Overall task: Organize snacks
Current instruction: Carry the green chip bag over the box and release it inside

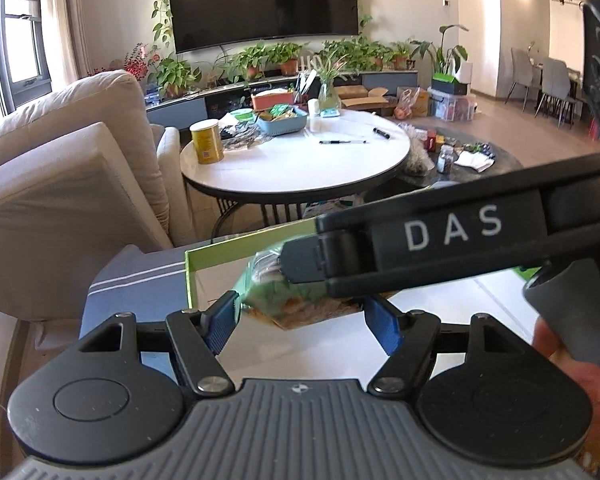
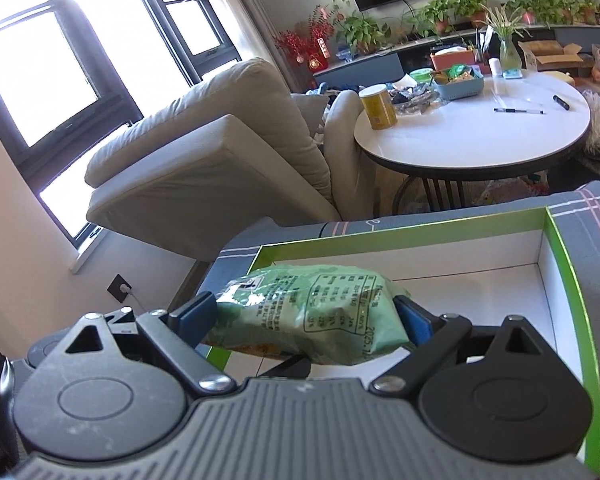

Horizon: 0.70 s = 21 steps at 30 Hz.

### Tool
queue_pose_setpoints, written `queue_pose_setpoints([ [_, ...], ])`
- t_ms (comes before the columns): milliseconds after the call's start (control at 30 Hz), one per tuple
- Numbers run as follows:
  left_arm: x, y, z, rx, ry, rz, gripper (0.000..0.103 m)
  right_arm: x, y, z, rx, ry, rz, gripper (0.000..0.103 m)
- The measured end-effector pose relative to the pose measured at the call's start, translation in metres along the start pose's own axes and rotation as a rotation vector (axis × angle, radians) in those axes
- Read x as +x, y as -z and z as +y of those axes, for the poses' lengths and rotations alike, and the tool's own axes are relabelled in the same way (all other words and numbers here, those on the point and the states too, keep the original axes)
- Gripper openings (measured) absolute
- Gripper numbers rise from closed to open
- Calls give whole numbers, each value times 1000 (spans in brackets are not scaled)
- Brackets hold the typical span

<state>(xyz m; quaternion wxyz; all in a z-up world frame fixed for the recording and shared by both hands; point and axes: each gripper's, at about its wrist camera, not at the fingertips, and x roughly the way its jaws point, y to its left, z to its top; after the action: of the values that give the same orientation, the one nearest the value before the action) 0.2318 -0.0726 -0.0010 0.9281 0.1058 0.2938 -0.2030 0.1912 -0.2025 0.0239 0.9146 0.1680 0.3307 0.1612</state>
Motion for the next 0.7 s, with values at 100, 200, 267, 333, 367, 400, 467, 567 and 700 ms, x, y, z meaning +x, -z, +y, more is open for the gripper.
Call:
queue_pose_setpoints([
  [100, 5, 5, 6, -26, -29, 25, 67, 4, 2, -1, 6, 8, 12, 91],
  [200, 7, 9, 15, -58, -64, 37, 67, 7, 4, 0, 6, 2, 26, 91],
  [267, 7, 9, 18, -73, -71, 41, 68, 7, 4, 1, -1, 8, 29, 91],
  [333, 6, 9, 20, -85, -76, 39, 68, 4, 4, 2, -9, 18, 22, 91],
  [367, 5, 9, 21, -88, -79, 37, 69, 3, 4, 2, -10, 20, 19, 91],
  [400, 4, 9, 20, -88, -83, 34, 70, 1, 3, 3, -10, 20, 16, 91],
  [467, 1, 10, 19, -83, -92, 26, 71, -2, 4, 3, -12, 22, 10, 91],
  [567, -3, 11, 18, -77, -95, 17, 72, -7, 5, 4, -21, 30, 8, 91],
  [700, -13, 12, 16, -81, -96, 15, 72, -16, 9, 6, -29, 33, 8, 91],
])
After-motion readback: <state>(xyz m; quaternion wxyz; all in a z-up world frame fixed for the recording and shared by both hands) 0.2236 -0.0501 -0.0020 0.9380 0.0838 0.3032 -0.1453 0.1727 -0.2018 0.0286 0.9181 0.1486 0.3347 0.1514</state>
